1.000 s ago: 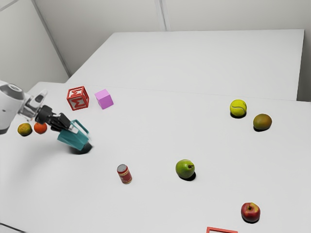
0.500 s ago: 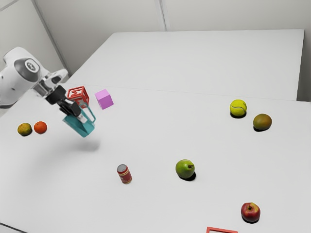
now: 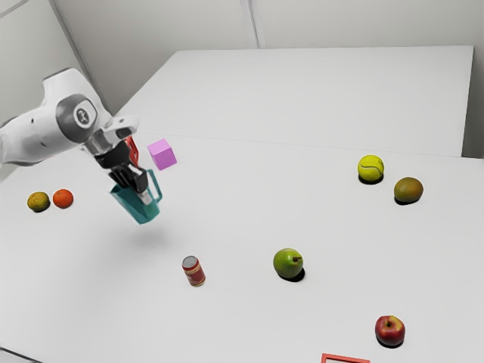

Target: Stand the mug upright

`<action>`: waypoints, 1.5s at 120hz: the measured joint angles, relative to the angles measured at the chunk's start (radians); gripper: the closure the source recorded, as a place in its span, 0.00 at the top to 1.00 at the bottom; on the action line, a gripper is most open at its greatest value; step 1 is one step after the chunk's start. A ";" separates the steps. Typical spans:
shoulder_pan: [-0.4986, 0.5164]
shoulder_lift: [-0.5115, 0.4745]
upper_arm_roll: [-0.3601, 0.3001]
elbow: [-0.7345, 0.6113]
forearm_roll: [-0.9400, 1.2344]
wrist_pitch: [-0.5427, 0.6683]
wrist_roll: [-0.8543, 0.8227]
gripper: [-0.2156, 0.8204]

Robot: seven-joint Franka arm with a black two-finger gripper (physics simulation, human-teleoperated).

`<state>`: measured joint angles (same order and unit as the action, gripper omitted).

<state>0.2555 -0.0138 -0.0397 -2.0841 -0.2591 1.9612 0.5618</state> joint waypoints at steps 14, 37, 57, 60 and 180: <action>-0.019 -0.030 -0.017 -0.058 0.020 0.064 -0.049 0.04; 0.017 -0.056 -0.056 -0.109 0.088 0.116 -0.147 0.04; 0.018 -0.064 -0.080 -0.145 0.134 0.135 -0.234 0.04; 0.017 -0.064 -0.084 -0.150 0.139 0.136 -0.247 0.04; -0.017 0.007 -0.135 -0.256 0.208 0.368 -0.558 0.04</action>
<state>0.2385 -0.0069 -0.1747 -2.3397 -0.0508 2.3293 0.0034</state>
